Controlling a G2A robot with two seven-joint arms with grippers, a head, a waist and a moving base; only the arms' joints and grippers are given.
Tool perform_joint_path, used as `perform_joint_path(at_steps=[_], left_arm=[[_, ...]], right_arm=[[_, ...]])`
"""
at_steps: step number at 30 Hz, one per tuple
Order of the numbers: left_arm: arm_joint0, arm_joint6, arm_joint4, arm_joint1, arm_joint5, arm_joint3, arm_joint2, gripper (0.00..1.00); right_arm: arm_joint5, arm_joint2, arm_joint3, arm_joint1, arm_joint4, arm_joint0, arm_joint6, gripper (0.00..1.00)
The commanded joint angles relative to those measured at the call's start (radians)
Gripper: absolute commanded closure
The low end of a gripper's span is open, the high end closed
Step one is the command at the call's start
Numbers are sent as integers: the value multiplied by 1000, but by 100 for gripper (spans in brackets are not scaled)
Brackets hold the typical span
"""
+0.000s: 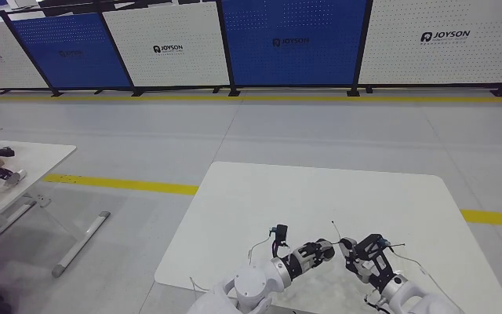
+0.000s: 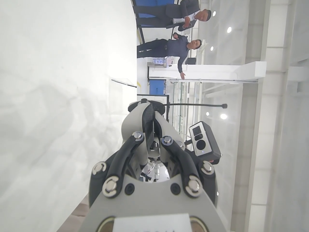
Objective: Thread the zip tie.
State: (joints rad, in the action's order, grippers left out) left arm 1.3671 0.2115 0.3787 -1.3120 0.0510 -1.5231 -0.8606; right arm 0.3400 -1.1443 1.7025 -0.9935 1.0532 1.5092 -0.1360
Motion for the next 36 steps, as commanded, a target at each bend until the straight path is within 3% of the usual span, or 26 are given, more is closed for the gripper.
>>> perform_joint_path(at_steps=[1, 19, 28, 36], left_arm=[[1, 0, -2, 0, 4, 0, 0, 100], [10, 5, 16, 0, 62, -9, -9, 100], [30, 23, 39, 3, 129, -29, -27, 100], [52, 33, 47, 10, 147, -58, -49, 100]], right_arm=[[0, 2, -1, 1, 2, -2, -6, 100], [0, 27, -16, 6, 12, -25, -51, 100], [0, 35, -13, 7, 29, -29, -61, 100], [0, 40, -11, 8, 36, -33, -69, 100]])
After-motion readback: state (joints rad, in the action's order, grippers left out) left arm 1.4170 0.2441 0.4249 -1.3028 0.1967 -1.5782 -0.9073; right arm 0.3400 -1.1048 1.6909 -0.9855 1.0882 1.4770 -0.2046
